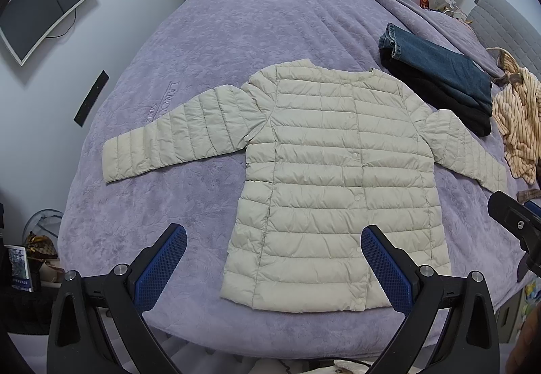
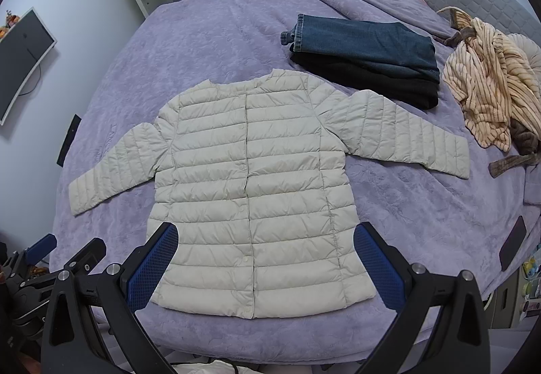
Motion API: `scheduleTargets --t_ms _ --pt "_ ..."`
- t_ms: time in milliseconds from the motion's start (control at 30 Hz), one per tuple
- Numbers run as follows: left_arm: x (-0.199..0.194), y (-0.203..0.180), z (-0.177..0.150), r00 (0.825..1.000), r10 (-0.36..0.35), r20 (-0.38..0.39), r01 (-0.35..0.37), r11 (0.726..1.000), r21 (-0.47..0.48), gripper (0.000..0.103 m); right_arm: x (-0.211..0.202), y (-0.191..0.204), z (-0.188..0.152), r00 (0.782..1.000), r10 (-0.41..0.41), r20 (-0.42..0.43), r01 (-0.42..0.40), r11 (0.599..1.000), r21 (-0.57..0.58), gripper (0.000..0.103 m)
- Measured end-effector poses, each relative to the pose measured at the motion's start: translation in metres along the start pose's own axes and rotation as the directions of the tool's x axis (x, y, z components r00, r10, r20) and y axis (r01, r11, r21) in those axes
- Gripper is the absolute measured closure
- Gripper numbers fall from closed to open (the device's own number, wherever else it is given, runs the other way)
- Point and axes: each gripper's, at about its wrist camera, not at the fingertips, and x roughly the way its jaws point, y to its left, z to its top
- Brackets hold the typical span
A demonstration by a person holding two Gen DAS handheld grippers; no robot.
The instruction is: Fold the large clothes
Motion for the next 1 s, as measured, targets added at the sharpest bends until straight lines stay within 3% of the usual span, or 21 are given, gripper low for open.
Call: scheduleTargets --t_ms 1000 --pt "0.0004 0.0001 0.0 1.0 -0.002 -0.003 0.002 1.0 -0.002 0.0 0.0004 0.0015 0.0005 1.0 0.001 -0.003 -0.001 1.0 -0.001 0.0"
